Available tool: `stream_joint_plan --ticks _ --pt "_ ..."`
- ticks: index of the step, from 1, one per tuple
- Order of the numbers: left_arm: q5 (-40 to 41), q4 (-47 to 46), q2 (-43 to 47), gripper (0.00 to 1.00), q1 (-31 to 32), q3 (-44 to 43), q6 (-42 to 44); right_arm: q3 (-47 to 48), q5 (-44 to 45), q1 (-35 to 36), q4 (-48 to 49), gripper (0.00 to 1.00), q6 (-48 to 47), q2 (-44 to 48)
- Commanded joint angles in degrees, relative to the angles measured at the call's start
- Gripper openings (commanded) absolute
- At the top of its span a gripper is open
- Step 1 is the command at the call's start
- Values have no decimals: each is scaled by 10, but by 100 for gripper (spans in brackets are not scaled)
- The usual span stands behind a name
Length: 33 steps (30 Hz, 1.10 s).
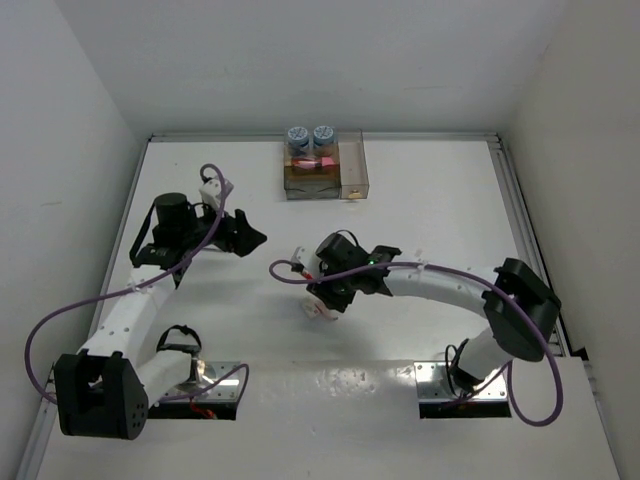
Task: Sort the stationery into containers
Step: Pick up the stationery from the center of the board.
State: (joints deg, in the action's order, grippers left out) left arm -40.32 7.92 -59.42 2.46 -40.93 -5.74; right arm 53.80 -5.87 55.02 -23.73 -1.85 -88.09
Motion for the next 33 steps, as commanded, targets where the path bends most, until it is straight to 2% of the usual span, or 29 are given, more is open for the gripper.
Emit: stream_joint_plan --ticks 1,5,15,23,33 --pt "-24 -30 8 89 -10 6 -23 24 29 -6 1 37 31 -17" --pt "-20 -33 17 89 -11 6 -24 40 -3 -32 -8 34 59 -44" --pt "-23 -27 5 89 -11 -4 -24 58 -72 -64 -16 38 98 -92" --pt "-20 -31 -9 89 -11 -11 -32 63 -82 -73 -13 32 101 -116" --pt "-26 -38 -12 89 -10 -3 -37 76 -114 -97 -10 31 124 -145"
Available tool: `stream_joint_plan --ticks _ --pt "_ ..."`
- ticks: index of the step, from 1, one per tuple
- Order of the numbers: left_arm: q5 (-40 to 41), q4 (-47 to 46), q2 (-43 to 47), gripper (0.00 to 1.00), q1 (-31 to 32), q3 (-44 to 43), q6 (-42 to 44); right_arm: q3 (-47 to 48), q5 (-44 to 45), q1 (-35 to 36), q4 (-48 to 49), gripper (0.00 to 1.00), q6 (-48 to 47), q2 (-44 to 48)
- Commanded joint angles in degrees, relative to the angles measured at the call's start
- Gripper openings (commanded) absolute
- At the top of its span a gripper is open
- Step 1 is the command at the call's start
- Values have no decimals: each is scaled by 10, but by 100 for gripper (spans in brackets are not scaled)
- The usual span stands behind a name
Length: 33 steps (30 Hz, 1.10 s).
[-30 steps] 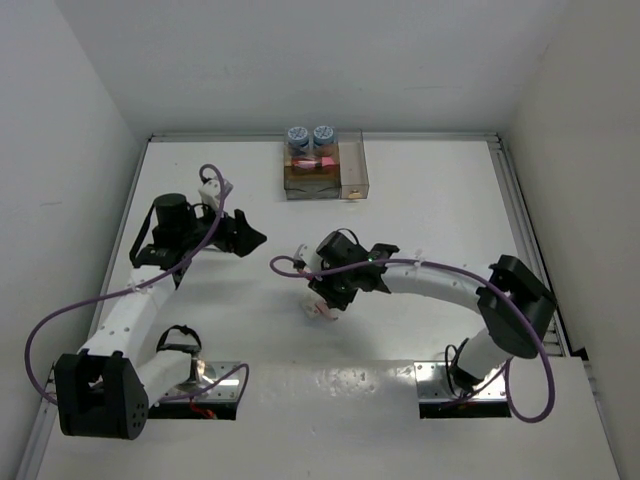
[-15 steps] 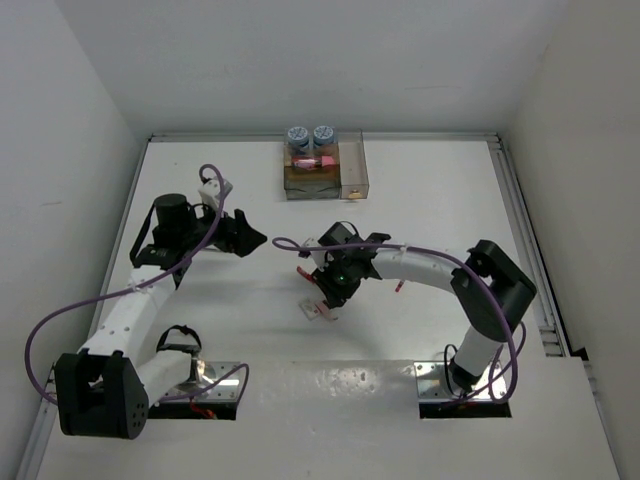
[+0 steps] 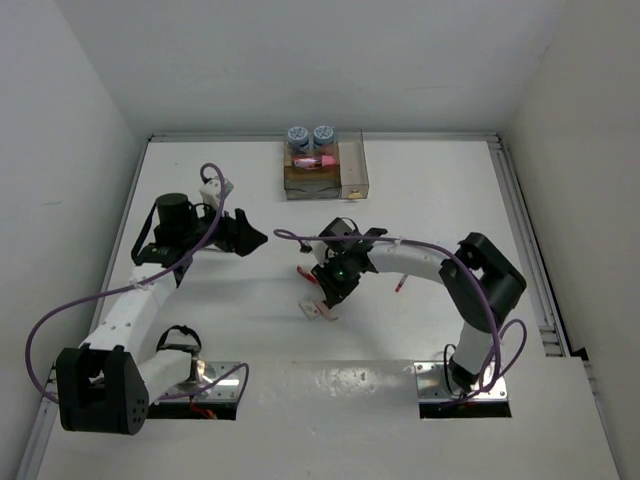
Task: Sort the stationery into containers
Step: Pick up the stationery from the center of the board.
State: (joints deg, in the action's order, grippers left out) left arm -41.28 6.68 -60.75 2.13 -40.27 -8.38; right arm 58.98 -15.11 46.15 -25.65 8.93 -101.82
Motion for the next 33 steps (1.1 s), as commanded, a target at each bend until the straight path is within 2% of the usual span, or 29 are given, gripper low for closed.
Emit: stream_joint_plan --ticks 1,6,8,12,17,22,27,30,33 --pt "-16 -25 1 89 -7 -9 -10 25 -23 -11 10 29 17 -11" --pt "-15 -32 -1 89 -7 -7 -5 39 -32 -19 0 28 15 -25" --pt "-14 -32 1 89 -7 -7 -4 39 -34 -19 2 24 11 -29" --pt "-15 -32 4 89 -7 -2 -5 46 -47 -17 -9 16 5 -36" --pt "-36 -48 3 89 -7 6 -21 47 -59 -22 -12 0 0 -26" --pt "-63 -87 -3 89 -7 12 -58 45 -91 -54 -7 0 1 17" --pt "-86 -114 -8 88 -5 5 -98 60 -129 -127 25 0 36 85" --pt "-77 -120 -13 87 8 -16 -120 85 -148 -166 80 0 106 115" --pt "-58 -125 -21 87 33 -45 -136 100 -95 -180 135 0 176 132"
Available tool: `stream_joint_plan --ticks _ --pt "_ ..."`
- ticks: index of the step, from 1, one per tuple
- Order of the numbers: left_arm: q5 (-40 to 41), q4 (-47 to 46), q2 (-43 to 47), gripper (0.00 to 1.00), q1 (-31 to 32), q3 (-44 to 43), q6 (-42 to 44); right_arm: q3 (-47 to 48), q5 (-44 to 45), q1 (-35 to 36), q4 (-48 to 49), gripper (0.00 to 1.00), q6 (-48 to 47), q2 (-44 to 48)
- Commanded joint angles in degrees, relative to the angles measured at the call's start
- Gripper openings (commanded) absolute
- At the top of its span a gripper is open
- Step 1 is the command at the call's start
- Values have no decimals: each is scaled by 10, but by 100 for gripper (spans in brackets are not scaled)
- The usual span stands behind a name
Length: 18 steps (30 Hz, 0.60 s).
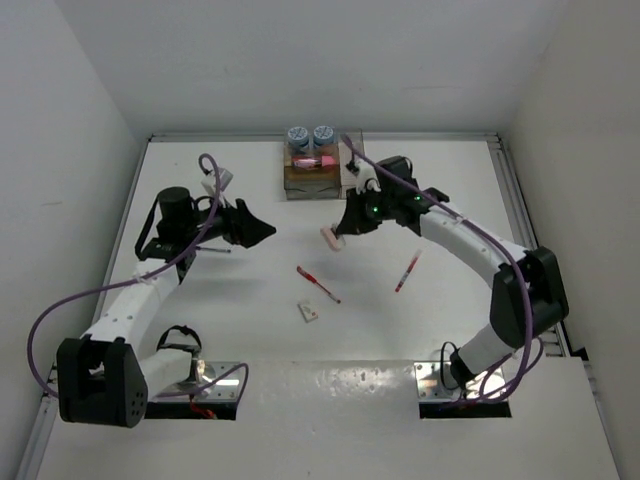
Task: Sort the stationery into containers
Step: Pick up the stationery from the center of the board.
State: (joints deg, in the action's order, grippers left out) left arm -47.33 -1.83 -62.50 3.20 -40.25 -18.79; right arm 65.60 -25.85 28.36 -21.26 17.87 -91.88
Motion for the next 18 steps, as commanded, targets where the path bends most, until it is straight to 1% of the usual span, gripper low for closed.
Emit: stream_joint_plan --ticks 1,3,6,8,13,18 --pt "6 -43 -11 87 29 -51 -38 39 25 -2 101 0 102 33" --pt "19 -39 -27 87 53 -79 -44 48 48 -1 136 0 142 30" --pt "10 -48 -72 87 76 -113 -54 52 99 7 173 0 171 28" --pt "5 -63 -103 87 87 -125 -78 63 119 12 176 0 182 21" --pt "7 -103 -154 87 120 -156 -109 75 119 13 182 0 210 14" --pt "31 -98 -181 87 146 -191 -96 74 110 10 187 0 232 14"
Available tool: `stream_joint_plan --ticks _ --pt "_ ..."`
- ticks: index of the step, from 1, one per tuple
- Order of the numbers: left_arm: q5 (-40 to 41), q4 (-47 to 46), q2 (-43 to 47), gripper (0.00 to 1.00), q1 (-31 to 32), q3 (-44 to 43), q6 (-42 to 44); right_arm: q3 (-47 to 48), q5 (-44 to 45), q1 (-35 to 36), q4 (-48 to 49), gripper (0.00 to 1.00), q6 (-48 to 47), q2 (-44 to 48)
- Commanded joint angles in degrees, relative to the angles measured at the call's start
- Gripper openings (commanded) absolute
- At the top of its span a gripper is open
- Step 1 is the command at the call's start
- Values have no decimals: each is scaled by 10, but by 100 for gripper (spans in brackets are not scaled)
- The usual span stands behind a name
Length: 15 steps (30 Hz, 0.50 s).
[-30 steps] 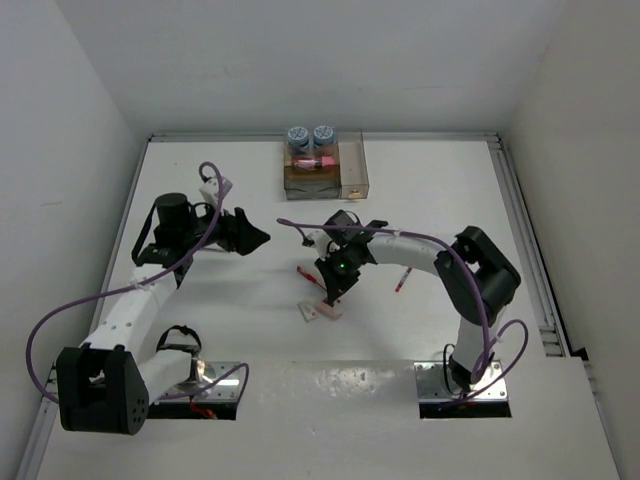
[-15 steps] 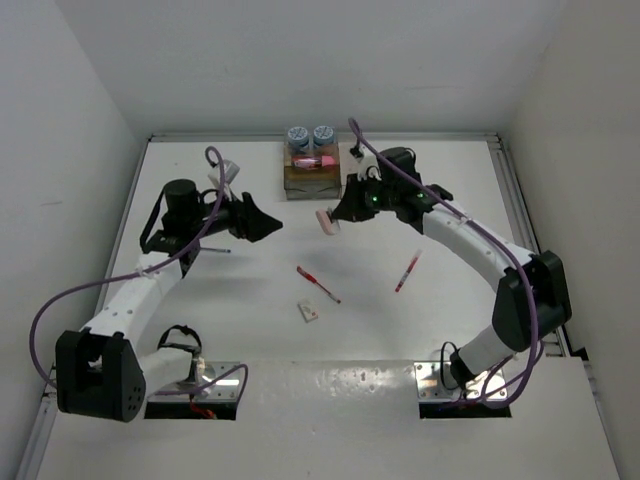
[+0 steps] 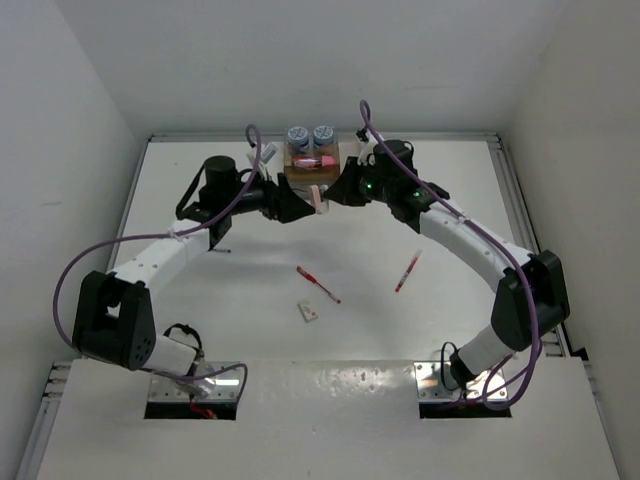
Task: Sort the stationery into containers
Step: Pick up the stationery from the center of the board, then place the stationery in the storage box.
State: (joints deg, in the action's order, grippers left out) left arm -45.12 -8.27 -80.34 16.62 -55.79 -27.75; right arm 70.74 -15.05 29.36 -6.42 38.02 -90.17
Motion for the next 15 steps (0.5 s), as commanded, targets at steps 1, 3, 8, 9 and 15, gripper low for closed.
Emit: stream_joint_plan --ticks 1,3,8,9,15 --pt "12 -31 -10 87 13 -40 -6 19 1 2 41 0 33 -3" --pt "13 -29 -19 86 17 -58 -8 17 0 2 44 0 36 -3" --pt "24 -21 -40 82 25 -78 -6 15 -2 2 50 0 43 -3" --pt "27 -21 -45 80 26 -79 -6 15 -3 3 51 0 43 -3" --pt "35 -17 -54 72 36 -86 4 14 -9 2 53 0 45 0"
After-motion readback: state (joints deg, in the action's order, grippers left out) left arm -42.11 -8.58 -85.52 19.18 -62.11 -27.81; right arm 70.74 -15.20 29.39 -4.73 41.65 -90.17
